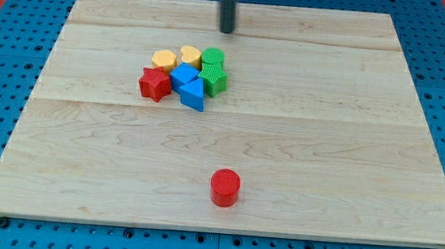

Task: Slide the red circle towards the red circle

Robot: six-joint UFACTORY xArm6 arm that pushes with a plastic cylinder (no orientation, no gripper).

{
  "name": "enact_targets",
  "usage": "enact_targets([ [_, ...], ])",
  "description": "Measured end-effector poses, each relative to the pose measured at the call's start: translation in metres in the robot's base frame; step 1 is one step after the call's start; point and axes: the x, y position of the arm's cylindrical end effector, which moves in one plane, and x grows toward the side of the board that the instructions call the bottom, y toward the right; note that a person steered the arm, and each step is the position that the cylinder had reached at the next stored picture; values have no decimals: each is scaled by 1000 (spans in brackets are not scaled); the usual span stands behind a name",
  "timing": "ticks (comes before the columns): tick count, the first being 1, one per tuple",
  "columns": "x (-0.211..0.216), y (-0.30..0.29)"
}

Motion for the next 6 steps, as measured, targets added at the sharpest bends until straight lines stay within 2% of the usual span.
enact_targets([
  [1,129,52],
  [2,230,52],
  [3,278,55],
  [4,321,2],
  [5,299,-27],
  [6,258,-46],
])
